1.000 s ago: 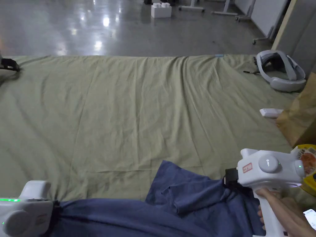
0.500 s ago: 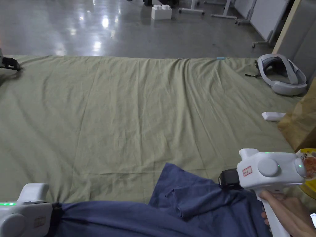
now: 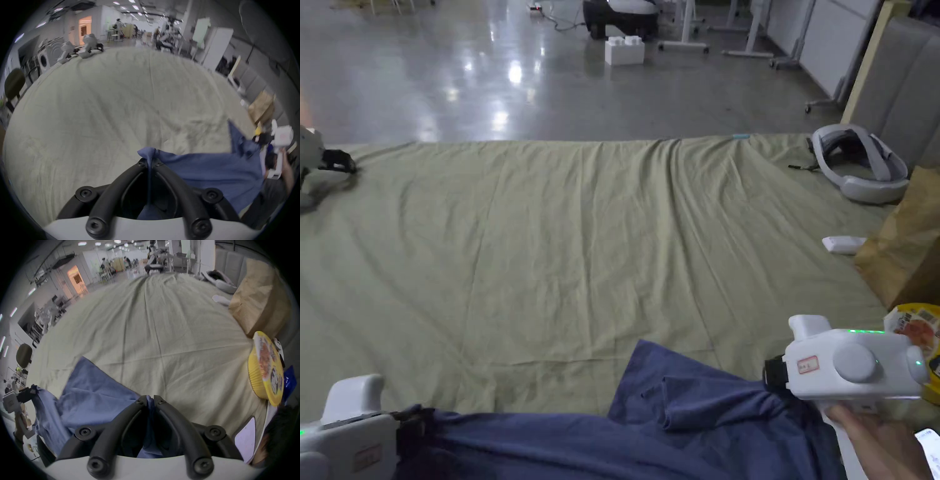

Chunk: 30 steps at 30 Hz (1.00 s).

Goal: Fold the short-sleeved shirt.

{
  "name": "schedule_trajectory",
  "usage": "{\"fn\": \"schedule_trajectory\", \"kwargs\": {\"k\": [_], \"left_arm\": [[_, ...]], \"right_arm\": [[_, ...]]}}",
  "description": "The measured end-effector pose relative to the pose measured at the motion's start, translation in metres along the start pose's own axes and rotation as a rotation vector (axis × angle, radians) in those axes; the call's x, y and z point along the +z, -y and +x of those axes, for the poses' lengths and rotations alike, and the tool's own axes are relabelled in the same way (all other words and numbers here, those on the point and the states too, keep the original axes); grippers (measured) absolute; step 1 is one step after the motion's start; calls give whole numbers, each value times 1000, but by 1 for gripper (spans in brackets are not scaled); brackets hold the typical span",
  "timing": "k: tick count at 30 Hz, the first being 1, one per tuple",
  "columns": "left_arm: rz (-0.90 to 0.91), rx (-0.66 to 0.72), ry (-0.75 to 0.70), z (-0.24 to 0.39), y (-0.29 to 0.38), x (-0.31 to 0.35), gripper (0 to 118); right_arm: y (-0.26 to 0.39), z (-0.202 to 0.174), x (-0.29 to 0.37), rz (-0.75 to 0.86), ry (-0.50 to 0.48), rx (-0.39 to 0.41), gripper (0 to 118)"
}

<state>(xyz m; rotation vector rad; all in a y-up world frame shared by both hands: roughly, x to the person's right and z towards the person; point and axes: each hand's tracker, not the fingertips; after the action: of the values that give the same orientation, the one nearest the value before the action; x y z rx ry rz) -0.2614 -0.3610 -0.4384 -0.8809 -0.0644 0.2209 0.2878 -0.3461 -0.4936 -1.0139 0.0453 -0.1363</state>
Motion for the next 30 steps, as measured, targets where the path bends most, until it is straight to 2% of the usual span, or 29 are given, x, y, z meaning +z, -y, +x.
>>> {"fn": "schedule_trajectory", "kwargs": {"k": [2, 6, 15, 19, 21, 25, 30], "left_arm": [[67, 46, 55, -4, -4, 28, 6], [222, 41, 123, 2, -16, 96, 6], [544, -35, 135, 21, -49, 250, 6], [639, -31, 154, 20, -72, 305, 6], [712, -63, 115, 21, -87, 332, 6], [776, -45, 118, 17, -119, 369, 6], [827, -100, 60, 18, -152, 403, 6]], "right_arm": [[5, -1, 31, 82, -46, -7, 8], [5, -8, 103, 249, -107, 11, 8], [-29, -32, 254, 573, -197, 21, 8], [-52, -44, 300, 673, -183, 40, 8], [-65, -53, 326, 747, -183, 54, 8], [-90, -65, 368, 823, -203, 68, 8], [-122, -82, 403, 869, -182, 111, 8]]}}
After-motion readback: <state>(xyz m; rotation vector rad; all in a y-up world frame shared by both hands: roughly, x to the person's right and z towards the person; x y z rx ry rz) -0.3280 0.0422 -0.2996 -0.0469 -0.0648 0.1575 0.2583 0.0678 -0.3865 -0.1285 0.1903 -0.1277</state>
